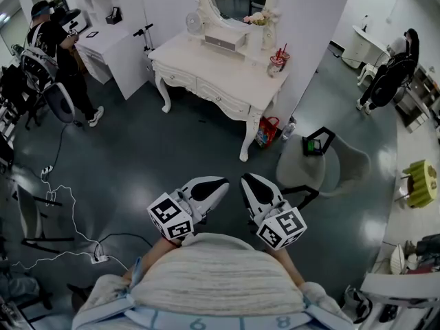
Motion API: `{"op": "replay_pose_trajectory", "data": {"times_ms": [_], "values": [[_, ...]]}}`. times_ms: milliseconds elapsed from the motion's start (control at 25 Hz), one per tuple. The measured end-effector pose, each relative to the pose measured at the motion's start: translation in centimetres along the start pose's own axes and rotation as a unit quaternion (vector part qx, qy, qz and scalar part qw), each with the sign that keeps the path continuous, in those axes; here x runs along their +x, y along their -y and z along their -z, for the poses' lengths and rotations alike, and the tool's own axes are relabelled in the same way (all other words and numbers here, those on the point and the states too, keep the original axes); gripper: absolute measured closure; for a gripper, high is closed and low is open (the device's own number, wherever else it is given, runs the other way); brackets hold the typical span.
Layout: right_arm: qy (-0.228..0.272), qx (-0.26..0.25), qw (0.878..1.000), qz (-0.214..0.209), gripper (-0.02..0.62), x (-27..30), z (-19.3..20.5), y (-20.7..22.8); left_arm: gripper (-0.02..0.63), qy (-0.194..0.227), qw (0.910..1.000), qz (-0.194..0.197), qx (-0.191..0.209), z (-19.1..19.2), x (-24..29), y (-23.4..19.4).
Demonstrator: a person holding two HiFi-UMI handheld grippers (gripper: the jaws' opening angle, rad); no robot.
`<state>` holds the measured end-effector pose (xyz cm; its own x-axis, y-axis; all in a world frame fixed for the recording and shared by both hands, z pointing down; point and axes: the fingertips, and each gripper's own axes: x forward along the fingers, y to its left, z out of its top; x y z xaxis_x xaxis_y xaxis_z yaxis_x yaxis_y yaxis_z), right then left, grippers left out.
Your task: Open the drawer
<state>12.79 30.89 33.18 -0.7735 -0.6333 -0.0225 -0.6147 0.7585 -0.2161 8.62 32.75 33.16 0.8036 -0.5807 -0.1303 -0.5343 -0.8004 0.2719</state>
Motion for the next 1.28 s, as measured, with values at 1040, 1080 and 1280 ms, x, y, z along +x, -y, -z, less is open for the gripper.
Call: {"op": "replay_pose_trajectory", "data": {"times_ms": [1040, 1080, 1280], "values": [[0.0, -0.008, 1.0, 0.017, 0.583, 18.1, -3.0, 11.6, 0.592, 0.029, 0.9995, 0.014, -0.004, -6.4, 6.9, -21.2], [0.0, -0.009, 1.0, 0.018, 0.583, 19.2, -3.2, 12.1, 0.592, 0.029, 0.9995, 0.014, -0.006, -6.8, 7.2, -22.5], [0.0, -0.006, 1.0, 0.029, 0.583, 24.3, -3.4, 14.7, 0.592, 0.028, 0.9993, 0.024, -0.005, -8.4, 8.0, -27.9]]}}
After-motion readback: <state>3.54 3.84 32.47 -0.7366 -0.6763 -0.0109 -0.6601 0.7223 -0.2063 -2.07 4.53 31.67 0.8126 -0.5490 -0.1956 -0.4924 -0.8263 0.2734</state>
